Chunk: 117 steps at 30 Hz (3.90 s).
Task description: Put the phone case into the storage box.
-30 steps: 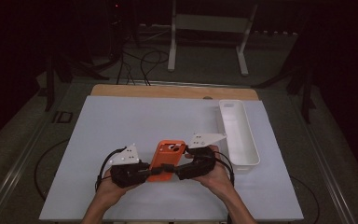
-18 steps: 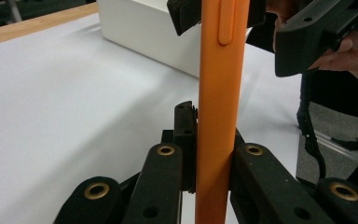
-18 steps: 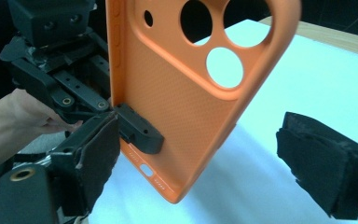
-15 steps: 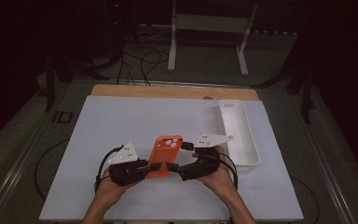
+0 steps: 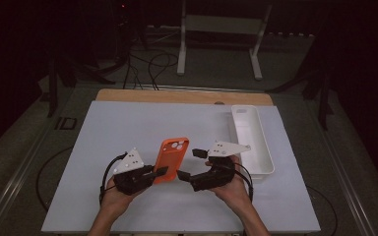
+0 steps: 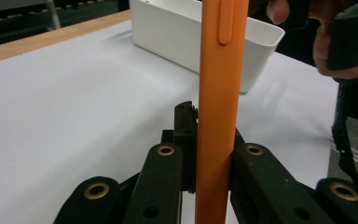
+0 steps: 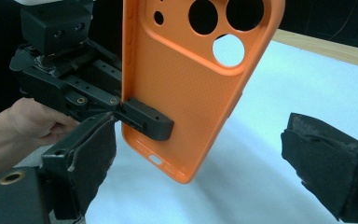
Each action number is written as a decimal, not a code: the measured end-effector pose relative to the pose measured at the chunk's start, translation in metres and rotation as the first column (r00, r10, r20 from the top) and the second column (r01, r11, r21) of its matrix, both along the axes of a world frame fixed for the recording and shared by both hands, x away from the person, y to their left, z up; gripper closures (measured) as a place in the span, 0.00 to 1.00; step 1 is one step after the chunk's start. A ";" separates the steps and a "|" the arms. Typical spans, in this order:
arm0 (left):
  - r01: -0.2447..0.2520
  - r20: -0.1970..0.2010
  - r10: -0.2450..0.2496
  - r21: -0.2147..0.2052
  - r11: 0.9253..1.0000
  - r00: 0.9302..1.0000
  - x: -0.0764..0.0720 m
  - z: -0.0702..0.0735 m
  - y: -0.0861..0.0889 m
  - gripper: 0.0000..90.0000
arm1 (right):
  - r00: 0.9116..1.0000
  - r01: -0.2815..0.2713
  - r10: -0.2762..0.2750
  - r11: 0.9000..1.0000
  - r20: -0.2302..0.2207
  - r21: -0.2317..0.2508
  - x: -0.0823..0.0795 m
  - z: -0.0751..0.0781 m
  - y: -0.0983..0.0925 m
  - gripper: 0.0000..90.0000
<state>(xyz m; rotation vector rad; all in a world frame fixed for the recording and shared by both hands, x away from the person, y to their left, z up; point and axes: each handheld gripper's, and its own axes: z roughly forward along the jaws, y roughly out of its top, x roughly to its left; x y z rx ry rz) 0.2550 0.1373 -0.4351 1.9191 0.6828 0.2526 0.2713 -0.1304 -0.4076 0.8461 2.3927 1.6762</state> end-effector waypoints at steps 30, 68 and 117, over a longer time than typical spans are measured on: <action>-0.084 0.049 0.082 0.049 0.995 0.995 -0.003 -0.004 -0.009 0.95 | 0.999 0.044 -0.044 0.997 -0.009 0.056 -0.003 0.010 -0.004 0.11; -0.138 0.091 0.131 0.082 0.987 0.987 -0.007 -0.007 -0.017 0.95 | 0.990 0.142 -0.142 0.987 -0.007 0.076 -0.001 0.030 0.010 0.08; -0.150 0.128 0.134 0.130 0.980 0.983 -0.015 -0.016 -0.041 0.94 | 0.954 0.273 -0.258 0.958 -0.153 0.092 0.013 0.021 0.029 0.15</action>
